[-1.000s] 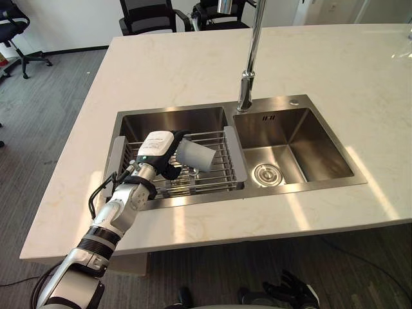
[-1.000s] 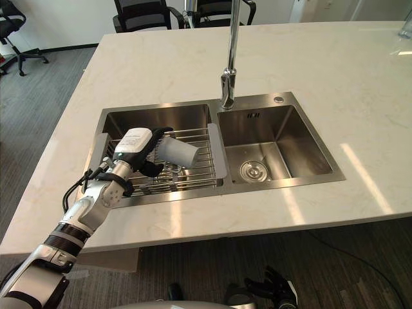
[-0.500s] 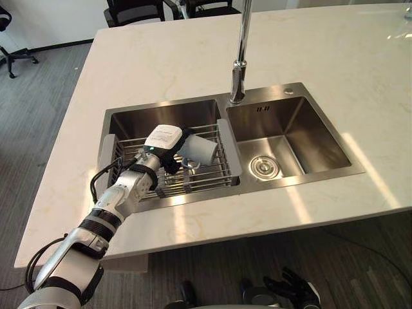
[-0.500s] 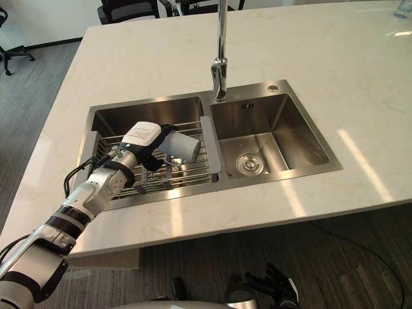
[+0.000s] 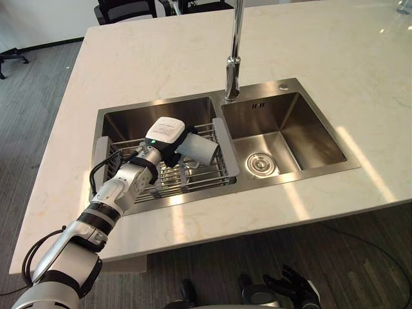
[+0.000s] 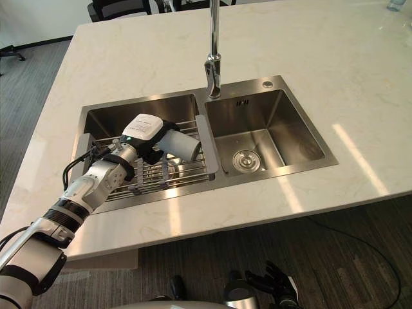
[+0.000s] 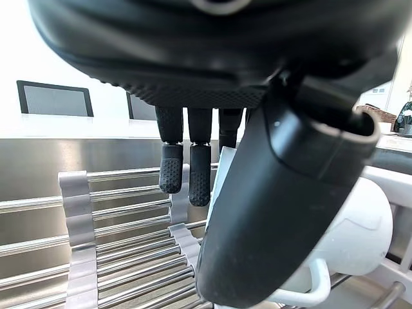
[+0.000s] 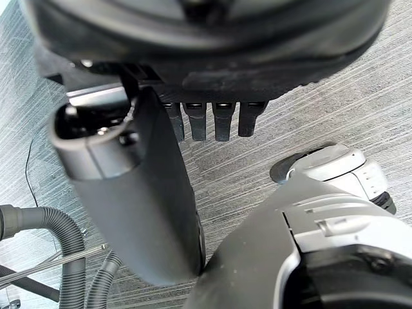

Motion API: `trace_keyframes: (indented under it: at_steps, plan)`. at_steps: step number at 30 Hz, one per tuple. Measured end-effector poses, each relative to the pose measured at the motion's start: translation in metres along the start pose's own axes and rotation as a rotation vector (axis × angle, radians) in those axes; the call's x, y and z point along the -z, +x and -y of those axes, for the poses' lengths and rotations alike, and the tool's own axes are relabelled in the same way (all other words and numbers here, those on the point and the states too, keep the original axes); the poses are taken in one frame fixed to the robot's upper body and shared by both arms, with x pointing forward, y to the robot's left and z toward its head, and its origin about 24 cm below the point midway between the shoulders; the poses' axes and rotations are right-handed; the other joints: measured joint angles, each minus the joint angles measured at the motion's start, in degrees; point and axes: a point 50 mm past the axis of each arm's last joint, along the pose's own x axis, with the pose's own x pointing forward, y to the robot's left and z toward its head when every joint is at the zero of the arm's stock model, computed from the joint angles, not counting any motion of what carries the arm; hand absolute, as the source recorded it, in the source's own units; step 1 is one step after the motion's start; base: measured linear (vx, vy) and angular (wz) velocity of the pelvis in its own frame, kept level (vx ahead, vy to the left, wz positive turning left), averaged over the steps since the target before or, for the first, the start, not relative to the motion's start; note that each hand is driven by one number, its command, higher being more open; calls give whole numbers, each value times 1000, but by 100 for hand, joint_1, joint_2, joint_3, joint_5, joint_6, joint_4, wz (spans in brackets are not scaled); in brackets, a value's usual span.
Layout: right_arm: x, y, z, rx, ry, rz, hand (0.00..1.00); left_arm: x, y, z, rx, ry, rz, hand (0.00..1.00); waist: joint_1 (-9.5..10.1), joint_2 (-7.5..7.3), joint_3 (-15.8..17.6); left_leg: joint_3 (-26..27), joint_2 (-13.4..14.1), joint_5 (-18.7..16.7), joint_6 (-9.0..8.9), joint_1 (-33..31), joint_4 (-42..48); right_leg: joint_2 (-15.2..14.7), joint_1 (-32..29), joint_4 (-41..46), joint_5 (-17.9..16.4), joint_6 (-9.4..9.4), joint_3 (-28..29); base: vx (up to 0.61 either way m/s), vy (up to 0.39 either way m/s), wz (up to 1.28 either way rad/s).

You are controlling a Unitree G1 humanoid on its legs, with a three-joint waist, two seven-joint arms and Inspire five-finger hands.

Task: Walk over to the sink, pick up the cup, carry it to the dishwasher, place the cup inside the dishwasher, then close the dishwasher door

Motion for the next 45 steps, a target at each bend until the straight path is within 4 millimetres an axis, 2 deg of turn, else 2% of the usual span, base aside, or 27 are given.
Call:
trace_keyframes:
  at_steps: [5, 9, 12, 20, 25, 30, 34, 38, 43, 45]
  plan:
    - [1, 0, 0, 1, 0, -5, 90, -1, -2, 3, 2, -26, 1, 30, -1, 0, 0, -38, -1, 2, 2, 35, 0, -1, 58, -4, 0, 0, -39, -6, -6, 3]
    - [2, 0, 1, 2, 0, -8, 90, -3, -8, 10, -5, -99, -9, 30, 19, -1, 0, -81, -1, 4, 5, 63, 0, -3, 114, -7, 0, -1, -85, -14, -12, 6]
    - [4, -1, 2, 7, 1, -16, 90, -9, -16, 12, -47, -199, -12, 30, 106, -10, 6, -130, -3, 10, 12, 87, 0, -5, 173, -6, -1, -1, -131, -15, -11, 8]
    - [7, -1, 3, 13, 2, -34, 90, -26, -38, 1, -302, -550, -29, 30, 336, -55, 13, -226, -4, 25, 20, 243, -2, -6, 361, 26, -30, -35, -231, -23, -12, 6]
    - [11, -2, 2, 12, 8, -62, 90, -30, -54, 1, -431, -869, -60, 30, 467, -160, 16, -287, 0, 48, 17, 288, -28, -5, 392, 123, -100, -46, -285, -37, -19, 6]
    - [13, -2, -3, 1, 19, -69, 90, -28, -72, 19, -453, -1122, -133, 30, 583, -306, -65, -326, -4, 49, 16, 298, -27, -9, 394, 184, -154, -40, -324, -9, -17, 4]
    - [12, -1, -7, -6, 26, -66, 90, -29, -86, 35, -456, -1310, -196, 30, 630, -336, -84, -334, -5, 49, 16, 297, -26, -10, 400, 184, -156, -37, -333, 0, 0, 0]
    - [14, -2, -11, -3, 55, -69, 90, -40, -107, 47, -453, -1501, -219, 30, 719, -340, -103, -307, 3, 46, 12, 300, -25, -5, 398, 193, -156, -34, -280, -7, -7, -3]
    - [17, -3, -12, 0, 62, -75, 90, -53, -120, 42, -485, -1598, -189, 30, 792, -401, -265, -164, 17, 7, 6, 304, 3, 5, 341, 212, -140, -14, -131, -2, -6, -14]
    - [17, -3, -13, 6, 65, -73, 90, -57, -120, 36, -498, -1613, -157, 30, 827, -434, -289, -65, 49, -110, 8, 241, 166, -3, 311, 224, -112, 15, -49, 1, 3, -27]
